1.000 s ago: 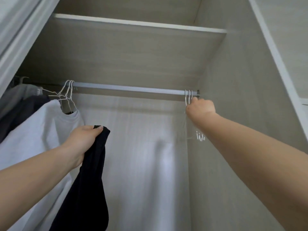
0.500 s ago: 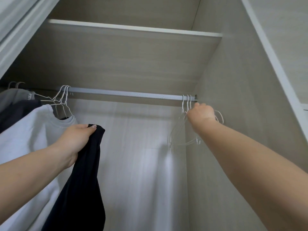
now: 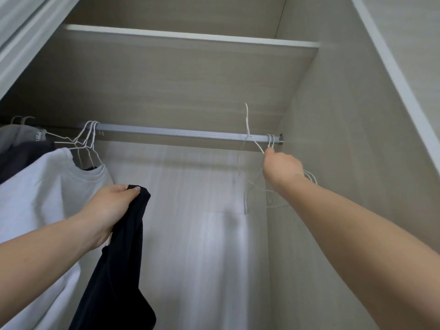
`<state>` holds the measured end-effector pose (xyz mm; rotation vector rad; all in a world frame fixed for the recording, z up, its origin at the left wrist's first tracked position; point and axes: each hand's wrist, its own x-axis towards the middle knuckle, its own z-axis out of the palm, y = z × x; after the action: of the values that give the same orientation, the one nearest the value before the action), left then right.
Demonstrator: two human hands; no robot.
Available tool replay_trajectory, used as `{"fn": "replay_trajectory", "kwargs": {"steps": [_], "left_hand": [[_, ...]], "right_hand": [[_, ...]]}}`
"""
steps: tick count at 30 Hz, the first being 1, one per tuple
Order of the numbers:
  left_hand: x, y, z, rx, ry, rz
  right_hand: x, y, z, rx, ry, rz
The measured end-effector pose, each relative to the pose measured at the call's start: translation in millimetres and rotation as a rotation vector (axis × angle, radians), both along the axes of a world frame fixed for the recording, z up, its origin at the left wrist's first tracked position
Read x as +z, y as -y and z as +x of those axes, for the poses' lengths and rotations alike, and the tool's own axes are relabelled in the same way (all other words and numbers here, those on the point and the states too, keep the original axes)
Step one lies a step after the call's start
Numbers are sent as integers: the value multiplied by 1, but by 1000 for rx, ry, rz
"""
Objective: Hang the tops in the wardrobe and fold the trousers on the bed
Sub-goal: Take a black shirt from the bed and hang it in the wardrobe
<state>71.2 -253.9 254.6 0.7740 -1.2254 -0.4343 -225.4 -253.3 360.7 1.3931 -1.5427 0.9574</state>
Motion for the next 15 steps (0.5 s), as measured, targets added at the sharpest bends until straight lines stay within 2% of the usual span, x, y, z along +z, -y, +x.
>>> {"fn": "replay_trajectory", "kwargs": {"steps": [5,9,11,15], "left_hand": [[-7,7,7,59,112,-14],[-12,2,17,158,254,-11],[-16,2,26,275,379,13],[-34,5,44,537,748,91]], "right_hand": [[-14,5,4,-1,-126,-44],[-33,13,-1,56,-134,-13],[-45,18,-2,96,-132,-2],[-69,33,-4,226,-79,-22]]}}
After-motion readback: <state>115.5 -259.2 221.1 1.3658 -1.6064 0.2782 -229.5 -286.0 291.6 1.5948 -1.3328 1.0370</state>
